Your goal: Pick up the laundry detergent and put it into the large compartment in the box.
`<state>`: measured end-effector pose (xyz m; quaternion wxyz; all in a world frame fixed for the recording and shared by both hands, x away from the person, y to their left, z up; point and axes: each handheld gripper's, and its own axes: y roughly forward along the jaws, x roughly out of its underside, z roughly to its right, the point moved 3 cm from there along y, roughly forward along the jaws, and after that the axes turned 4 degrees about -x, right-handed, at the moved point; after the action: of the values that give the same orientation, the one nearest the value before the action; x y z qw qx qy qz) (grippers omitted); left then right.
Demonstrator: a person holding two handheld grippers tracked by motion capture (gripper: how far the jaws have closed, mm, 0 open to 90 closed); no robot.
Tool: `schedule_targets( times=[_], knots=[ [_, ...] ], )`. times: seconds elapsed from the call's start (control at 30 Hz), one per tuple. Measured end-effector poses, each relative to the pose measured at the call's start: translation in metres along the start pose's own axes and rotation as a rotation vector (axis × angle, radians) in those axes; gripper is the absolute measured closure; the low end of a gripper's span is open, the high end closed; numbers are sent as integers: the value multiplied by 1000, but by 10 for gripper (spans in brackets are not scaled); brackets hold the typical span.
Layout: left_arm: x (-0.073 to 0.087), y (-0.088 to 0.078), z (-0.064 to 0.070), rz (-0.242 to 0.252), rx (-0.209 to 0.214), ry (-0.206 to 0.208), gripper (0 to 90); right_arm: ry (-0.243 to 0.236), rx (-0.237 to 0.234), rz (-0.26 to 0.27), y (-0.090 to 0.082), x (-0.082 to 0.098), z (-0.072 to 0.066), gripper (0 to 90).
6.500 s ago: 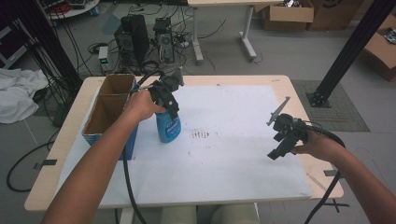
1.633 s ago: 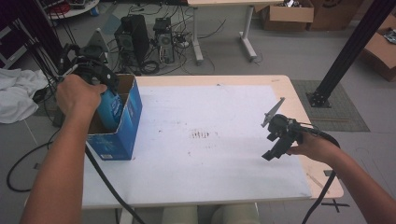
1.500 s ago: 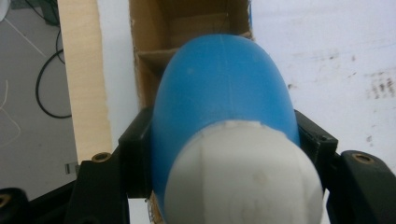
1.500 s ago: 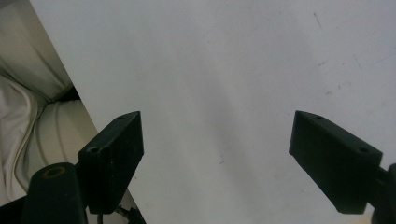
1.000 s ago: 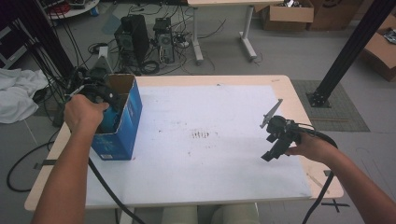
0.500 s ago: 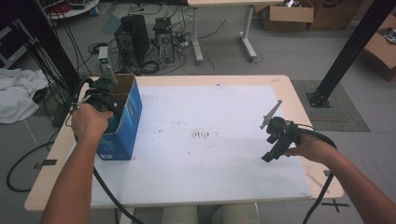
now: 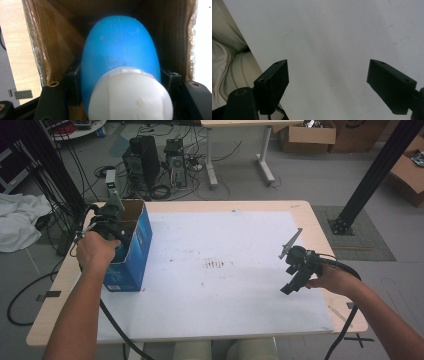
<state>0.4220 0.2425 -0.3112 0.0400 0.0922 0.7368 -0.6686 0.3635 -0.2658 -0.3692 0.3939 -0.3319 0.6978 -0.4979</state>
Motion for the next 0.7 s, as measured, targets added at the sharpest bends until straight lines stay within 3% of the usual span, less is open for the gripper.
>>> schedule_targets(
  times=[0.27, 0.7],
  knots=[
    [0, -1, -1, -5, 9, -9, 354, -3, 1, -2, 1, 1, -1, 178],
    [2, -8, -4, 27, 24, -26, 344, -15, 6, -13, 1, -2, -4, 178]
  ],
)
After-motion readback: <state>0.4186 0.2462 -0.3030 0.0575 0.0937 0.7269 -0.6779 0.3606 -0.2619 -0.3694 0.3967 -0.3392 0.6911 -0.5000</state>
